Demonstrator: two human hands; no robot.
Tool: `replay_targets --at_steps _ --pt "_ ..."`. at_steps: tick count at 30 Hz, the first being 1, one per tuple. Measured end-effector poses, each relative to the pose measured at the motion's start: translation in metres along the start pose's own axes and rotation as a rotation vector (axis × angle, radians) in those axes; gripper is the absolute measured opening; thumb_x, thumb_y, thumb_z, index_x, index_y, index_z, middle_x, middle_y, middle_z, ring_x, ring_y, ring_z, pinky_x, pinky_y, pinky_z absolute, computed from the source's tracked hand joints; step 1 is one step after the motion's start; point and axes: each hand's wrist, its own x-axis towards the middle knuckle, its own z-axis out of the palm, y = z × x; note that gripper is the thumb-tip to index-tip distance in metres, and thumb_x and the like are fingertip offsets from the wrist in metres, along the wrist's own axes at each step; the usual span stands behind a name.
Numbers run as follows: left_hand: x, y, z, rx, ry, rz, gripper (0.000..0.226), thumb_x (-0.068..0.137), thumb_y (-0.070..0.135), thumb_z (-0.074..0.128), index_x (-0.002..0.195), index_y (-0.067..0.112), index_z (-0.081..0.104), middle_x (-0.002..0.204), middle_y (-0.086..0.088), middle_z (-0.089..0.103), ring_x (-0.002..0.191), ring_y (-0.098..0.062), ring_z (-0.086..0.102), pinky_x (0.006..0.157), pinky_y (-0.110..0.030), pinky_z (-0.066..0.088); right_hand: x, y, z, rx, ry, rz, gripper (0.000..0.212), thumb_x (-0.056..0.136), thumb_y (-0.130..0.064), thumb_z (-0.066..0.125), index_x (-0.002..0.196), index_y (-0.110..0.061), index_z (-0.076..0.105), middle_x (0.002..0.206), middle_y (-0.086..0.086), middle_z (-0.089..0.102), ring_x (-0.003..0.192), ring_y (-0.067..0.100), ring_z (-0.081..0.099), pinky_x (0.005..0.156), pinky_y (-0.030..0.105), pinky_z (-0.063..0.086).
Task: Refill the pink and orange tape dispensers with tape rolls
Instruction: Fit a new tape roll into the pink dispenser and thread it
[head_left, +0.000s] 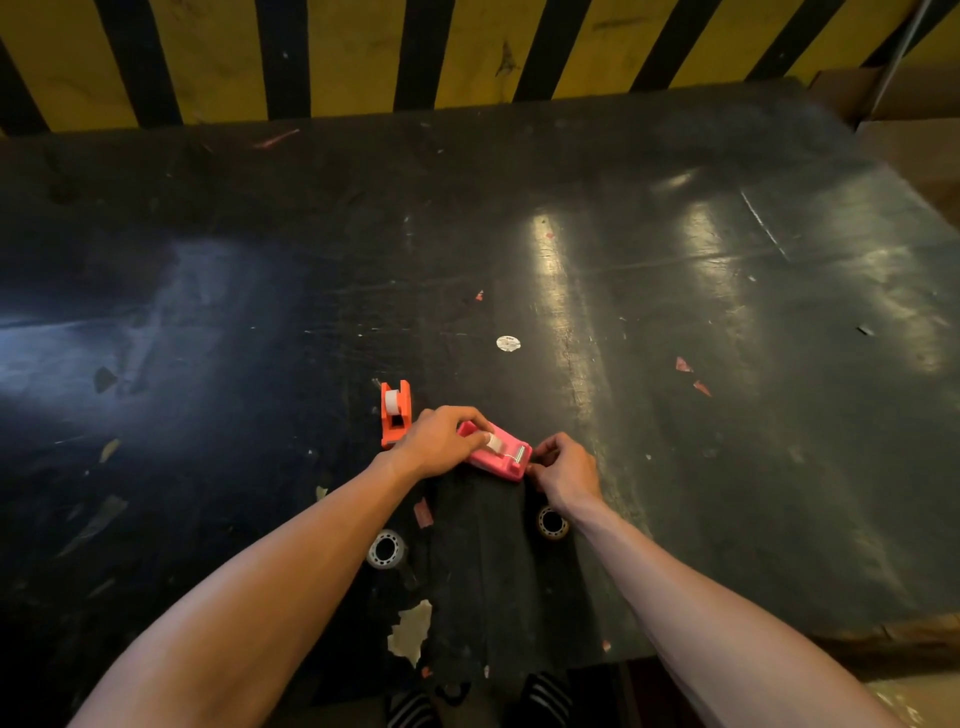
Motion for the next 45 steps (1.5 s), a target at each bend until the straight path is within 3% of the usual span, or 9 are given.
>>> replay_targets --at_steps 7,13,20,23,28,33,36,41,45 --pt "-0.003 0.000 0.003 -0.059 0.047 -0.001 0.023 0.093 0.032 0.066 0.116 0.035 0.068 0.131 0.001 0.066 0.126 -0.022 0.057 0.109 -0.046 0.046 -0.004 -0.004 0.001 -0.141 -0.118 -0.161 0.039 0.086 -0.019 0.069 0.124 -0.014 0.060 0.118 0.012 0.061 0.102 0.027 0.063 0.082 0.025 0.043" --pt "-0.023 -0.001 0.031 -0.226 0.342 -0.164 0.033 0.097 0.024 0.061 0.128 0.019 0.052 0.120 -0.007 0.057 0.107 -0.020 0.061 0.100 -0.039 0.051 -0.016 0.000 0.009 -0.267 -0.183 -0.230 0.074 0.083 -0.026 0.074 0.146 -0.015 0.039 0.132 0.009 0.043 0.123 0.027 0.051 0.106 0.036 0.045" --pt "-0.036 -0.001 0.046 -0.532 0.202 -0.206 0.064 0.092 -0.005 0.051 0.151 0.019 0.041 0.141 0.001 0.058 0.130 -0.021 0.058 0.112 -0.041 0.046 -0.021 -0.006 0.024 -0.198 -0.089 -0.226 0.084 0.077 -0.028 0.081 0.147 -0.018 0.037 0.128 0.009 0.050 0.117 0.027 0.056 0.102 0.038 0.047" --pt "-0.035 0.011 0.038 -0.568 0.087 -0.182 0.074 0.087 -0.016 0.044 0.153 0.016 0.041 0.131 0.011 0.052 0.131 -0.019 0.057 0.110 -0.033 0.046 -0.018 -0.013 0.028 -0.160 -0.025 -0.205 0.080 0.074 -0.031 0.082 0.142 -0.016 0.042 0.121 0.012 0.054 0.112 0.031 0.058 0.095 0.038 0.048" --pt "-0.015 0.007 0.029 -0.480 0.019 -0.131 0.080 0.074 0.006 0.049 0.153 0.021 0.043 0.150 -0.002 0.055 0.138 -0.021 0.052 0.117 -0.044 0.042 -0.008 -0.024 0.030 -0.157 0.017 -0.141 0.071 0.079 -0.031 0.079 0.136 -0.011 0.043 0.124 0.018 0.053 0.112 0.037 0.058 0.092 0.041 0.047" --pt "-0.028 0.009 0.014 -0.411 0.025 -0.070 0.063 0.090 -0.004 0.048 0.150 0.016 0.047 0.143 -0.001 0.058 0.133 -0.014 0.052 0.115 -0.036 0.043 -0.005 -0.025 0.032 -0.180 0.014 -0.122 0.077 0.076 -0.033 0.082 0.137 -0.008 0.042 0.126 0.020 0.051 0.115 0.040 0.056 0.095 0.044 0.047" --pt "-0.048 -0.005 0.000 -0.453 0.205 -0.052 0.045 0.097 -0.007 0.044 0.134 0.013 0.061 0.120 -0.005 0.069 0.106 -0.018 0.069 0.089 -0.022 0.056 -0.010 -0.027 0.028 -0.132 0.036 -0.102 0.094 0.076 -0.036 0.082 0.150 -0.011 0.029 0.134 0.022 0.044 0.124 0.041 0.048 0.105 0.045 0.042" --pt "-0.069 -0.053 -0.030 -0.408 0.626 -0.173 0.039 0.092 -0.006 0.051 0.120 0.018 0.064 0.114 -0.004 0.064 0.102 -0.016 0.063 0.094 -0.037 0.055 -0.026 -0.051 0.037 0.048 0.327 -0.474 0.039 0.092 -0.016 0.061 0.130 -0.011 0.053 0.118 0.012 0.051 0.107 0.028 0.055 0.094 0.044 0.052" --pt "-0.064 -0.066 -0.045 -0.502 0.514 -0.323 0.049 0.096 0.000 0.054 0.139 0.022 0.052 0.139 -0.006 0.057 0.123 -0.021 0.059 0.104 -0.043 0.052 -0.020 -0.085 0.070 0.014 0.028 -0.547 0.044 0.091 -0.005 0.057 0.134 -0.009 0.054 0.127 0.007 0.056 0.118 0.021 0.055 0.105 0.043 0.045"
